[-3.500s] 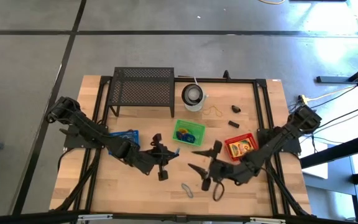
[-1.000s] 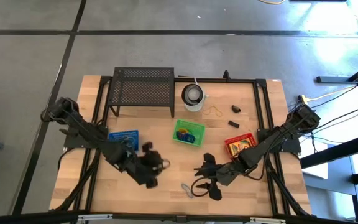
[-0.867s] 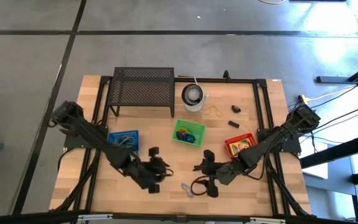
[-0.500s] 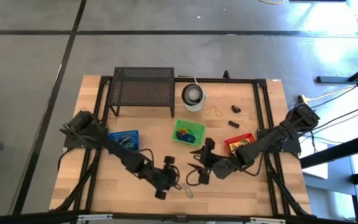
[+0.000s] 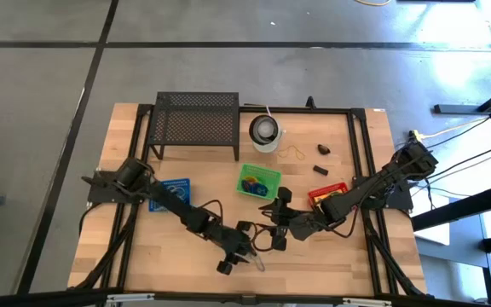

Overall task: Pick & Place Office Desk Supplies
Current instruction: Put the blue rubber band into the blue bin

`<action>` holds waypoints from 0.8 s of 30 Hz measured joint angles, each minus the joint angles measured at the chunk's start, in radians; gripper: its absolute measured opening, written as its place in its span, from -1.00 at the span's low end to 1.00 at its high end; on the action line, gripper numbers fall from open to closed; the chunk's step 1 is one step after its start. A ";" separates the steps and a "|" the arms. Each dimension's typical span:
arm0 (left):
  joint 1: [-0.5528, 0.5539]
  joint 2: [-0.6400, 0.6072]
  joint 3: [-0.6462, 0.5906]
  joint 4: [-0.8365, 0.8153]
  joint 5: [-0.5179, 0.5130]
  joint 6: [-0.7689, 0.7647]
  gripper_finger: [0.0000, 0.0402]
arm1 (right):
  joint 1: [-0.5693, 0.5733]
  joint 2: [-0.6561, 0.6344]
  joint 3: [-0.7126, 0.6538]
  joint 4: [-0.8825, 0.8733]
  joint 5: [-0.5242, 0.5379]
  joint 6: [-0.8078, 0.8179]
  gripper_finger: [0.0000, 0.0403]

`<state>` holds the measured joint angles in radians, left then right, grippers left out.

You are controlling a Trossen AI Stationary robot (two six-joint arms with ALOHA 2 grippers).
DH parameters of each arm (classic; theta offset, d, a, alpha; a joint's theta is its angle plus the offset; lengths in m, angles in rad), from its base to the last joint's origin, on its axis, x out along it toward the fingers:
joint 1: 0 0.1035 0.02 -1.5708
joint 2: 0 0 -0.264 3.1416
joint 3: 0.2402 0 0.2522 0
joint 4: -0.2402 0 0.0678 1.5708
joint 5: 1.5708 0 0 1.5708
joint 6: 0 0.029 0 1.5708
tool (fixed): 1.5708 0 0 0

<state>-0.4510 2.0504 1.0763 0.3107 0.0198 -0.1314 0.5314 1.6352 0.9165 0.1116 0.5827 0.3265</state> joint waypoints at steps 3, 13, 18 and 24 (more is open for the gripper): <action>0.013 0.031 -0.001 0.046 -0.001 0.072 -0.21 | -0.005 0.000 0.000 -0.001 0.000 -0.022 0.18; 0.054 0.086 0.004 0.114 0.083 0.079 -0.26 | -0.007 0.000 0.000 -0.005 0.001 -0.028 0.18; 0.054 0.087 0.004 0.107 0.070 0.152 -0.53 | -0.007 0.000 0.000 -0.008 0.001 -0.028 0.18; 0.057 0.086 0.003 0.095 0.060 0.143 -0.96 | -0.007 0.000 0.000 -0.008 0.001 -0.028 0.18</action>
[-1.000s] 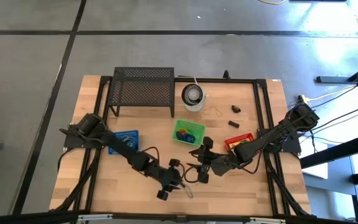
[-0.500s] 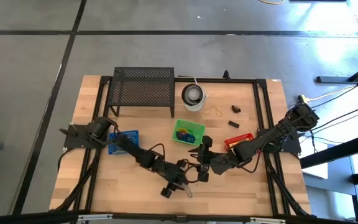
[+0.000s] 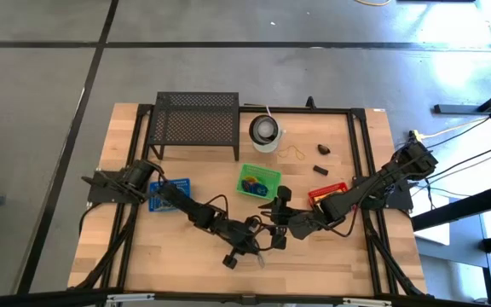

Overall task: Pick & Place Office Desk Supplies
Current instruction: Put the blue rubber band into the blue bin

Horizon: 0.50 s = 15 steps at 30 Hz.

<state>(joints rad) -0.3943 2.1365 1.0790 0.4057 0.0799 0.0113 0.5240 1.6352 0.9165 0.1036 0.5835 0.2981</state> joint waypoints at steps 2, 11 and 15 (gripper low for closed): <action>-0.001 -0.012 -0.001 -0.017 -0.015 -0.010 -0.97 | 0.000 0.000 0.000 0.000 0.000 0.000 0.18; -0.021 -0.198 -0.006 -0.282 -0.195 -0.083 -0.98 | 0.000 0.000 0.000 -0.008 0.003 -0.003 0.18; -0.048 -0.315 -0.006 -0.447 -0.317 -0.115 -0.98 | -0.002 0.000 0.000 -0.008 0.003 -0.019 0.18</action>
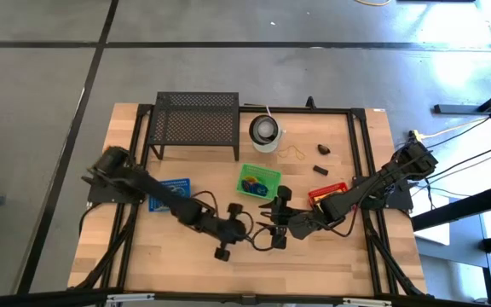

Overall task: Pick & Place Office Desk Supplies
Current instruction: Put the blue rubber band into the blue bin

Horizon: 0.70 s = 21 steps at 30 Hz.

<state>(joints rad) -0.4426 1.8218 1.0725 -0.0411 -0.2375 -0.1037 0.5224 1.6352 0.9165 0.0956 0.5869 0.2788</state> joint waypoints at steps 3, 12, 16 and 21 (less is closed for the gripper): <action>-0.027 -0.106 0.001 -0.086 -0.112 -0.022 -0.98 | -0.003 0.000 0.000 0.000 0.000 -0.008 0.18; -0.126 -0.367 0.002 -0.054 -0.403 0.021 -0.98 | -0.029 0.000 0.000 0.000 0.000 -0.010 0.18; -0.163 -0.435 0.003 0.035 -0.468 0.030 -0.98 | -0.042 0.000 0.000 0.000 0.000 -0.010 0.18; -0.191 -0.459 0.003 0.055 -0.506 0.030 -0.97 | -0.057 0.000 0.000 0.000 0.000 -0.009 0.18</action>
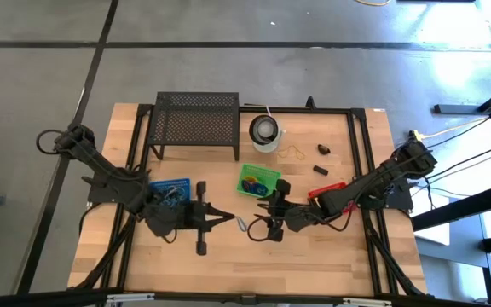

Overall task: Pick & Place Office Desk Supplies
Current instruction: Put the blue rubber band into the blue bin

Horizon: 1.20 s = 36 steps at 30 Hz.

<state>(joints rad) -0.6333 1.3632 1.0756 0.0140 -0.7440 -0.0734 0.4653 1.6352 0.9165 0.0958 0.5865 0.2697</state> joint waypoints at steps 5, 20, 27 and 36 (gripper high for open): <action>-0.011 0.003 0.000 -0.208 -0.043 -0.108 -0.96 | -0.005 0.000 0.000 0.000 0.000 0.001 0.18; 0.011 0.004 -0.108 -1.258 0.229 -1.239 -0.96 | -0.007 0.000 0.000 0.000 0.000 0.002 0.18; 0.011 0.004 -0.264 -1.224 0.360 -1.365 -0.96 | -0.008 0.000 0.000 0.001 0.000 0.002 0.18; 0.011 0.004 -0.301 -1.198 0.363 -1.359 -0.88 | -0.026 0.000 0.000 0.000 0.000 0.009 0.18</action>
<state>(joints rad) -0.6220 1.3670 0.7744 -1.1842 -0.3809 -1.4323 0.4392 1.6352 0.9165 0.0959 0.5861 0.2786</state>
